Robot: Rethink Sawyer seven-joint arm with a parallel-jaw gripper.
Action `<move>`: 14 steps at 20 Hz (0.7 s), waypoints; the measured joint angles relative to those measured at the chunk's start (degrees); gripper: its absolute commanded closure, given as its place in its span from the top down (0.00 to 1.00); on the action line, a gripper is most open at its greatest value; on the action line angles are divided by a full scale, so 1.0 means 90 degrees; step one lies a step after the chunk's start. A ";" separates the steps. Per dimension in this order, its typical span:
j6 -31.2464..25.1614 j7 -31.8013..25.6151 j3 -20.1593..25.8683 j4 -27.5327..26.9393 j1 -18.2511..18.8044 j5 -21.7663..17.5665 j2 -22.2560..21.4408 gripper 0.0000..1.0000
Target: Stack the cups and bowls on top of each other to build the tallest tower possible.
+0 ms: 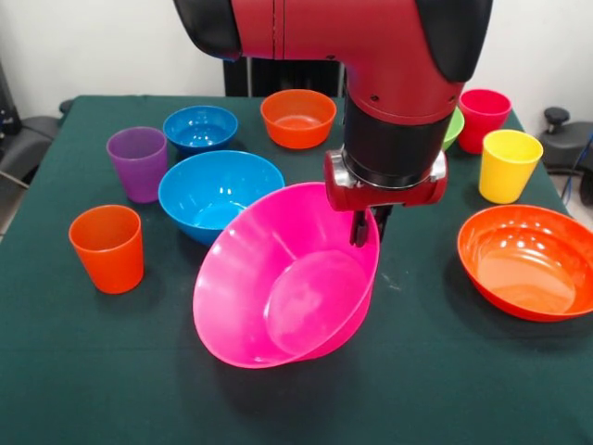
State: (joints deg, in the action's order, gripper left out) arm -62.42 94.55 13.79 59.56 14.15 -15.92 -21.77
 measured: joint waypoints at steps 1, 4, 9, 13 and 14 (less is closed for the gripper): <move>0.0000 0.0000 -0.0002 0.0000 0.0000 0.0017 -0.0001 0.00; 0.0000 0.0000 -0.0006 0.0001 0.0000 0.0041 -0.0003 0.00; 0.0000 0.0000 -0.0020 0.0000 0.0008 0.0092 -0.0003 0.00; 0.0000 0.0000 -0.0036 0.0000 0.0019 0.0146 -0.0003 0.00; 0.0000 0.0000 -0.0039 0.0001 0.0022 0.0160 -0.0004 0.00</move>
State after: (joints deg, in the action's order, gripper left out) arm -62.42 94.55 13.44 59.57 14.34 -14.48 -21.81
